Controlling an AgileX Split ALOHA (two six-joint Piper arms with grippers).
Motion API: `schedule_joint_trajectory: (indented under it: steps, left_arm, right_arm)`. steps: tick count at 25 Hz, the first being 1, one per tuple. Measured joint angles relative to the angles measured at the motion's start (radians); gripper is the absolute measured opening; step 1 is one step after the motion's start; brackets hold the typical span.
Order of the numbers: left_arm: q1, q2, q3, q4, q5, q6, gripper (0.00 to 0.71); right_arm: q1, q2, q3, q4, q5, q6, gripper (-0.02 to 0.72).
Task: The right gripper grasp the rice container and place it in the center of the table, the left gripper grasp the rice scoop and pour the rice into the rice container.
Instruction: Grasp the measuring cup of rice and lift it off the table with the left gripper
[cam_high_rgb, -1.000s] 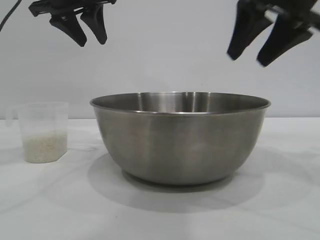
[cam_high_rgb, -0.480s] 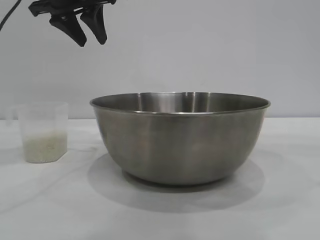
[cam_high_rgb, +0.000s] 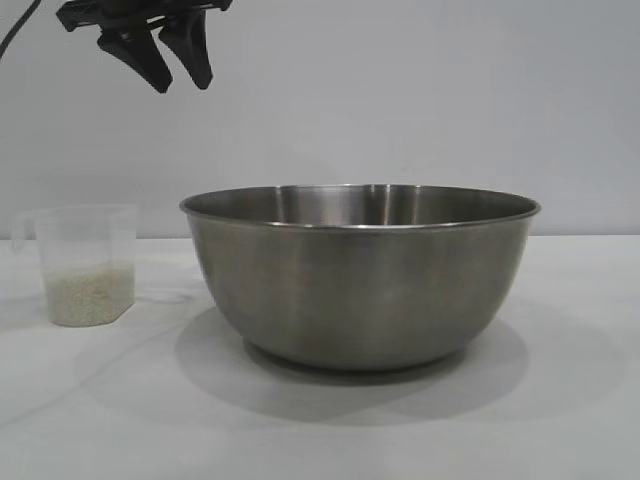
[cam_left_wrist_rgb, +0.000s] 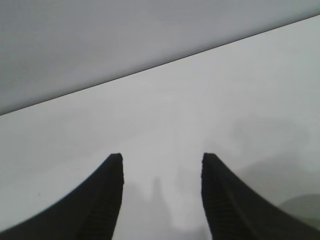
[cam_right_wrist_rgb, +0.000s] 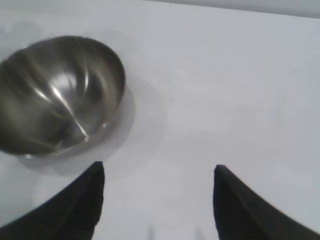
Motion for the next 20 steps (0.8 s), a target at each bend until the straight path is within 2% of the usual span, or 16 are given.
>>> schedule_joint_trajectory:
  steps: [2,4,9,18,20]
  left_arm:
    - [0.000,0.000,0.000,0.002,-0.002,0.000,0.316]
    - [0.000,0.000,0.000,0.002,-0.002,0.000,0.316]
    - [0.000,0.000,0.000,0.004,-0.004,0.000,0.316]
    - [0.000,-0.011,0.002,0.029,-0.004,0.000,0.316]
    - [0.000,-0.033,0.031,0.034,-0.037,0.000,0.316]
  right_arm:
    - [0.000,-0.053,0.007,-0.063,0.045,0.039,0.401]
    - [0.000,-0.110,0.025,-0.094,0.068,0.067,0.401]
    - [0.000,-0.228,0.096,-0.112,0.098,0.105,0.401]
    - [0.000,-0.404,0.116,-0.123,0.134,0.111,0.401]
    - [0.000,-0.425,0.116,-0.124,0.137,0.111,0.401]
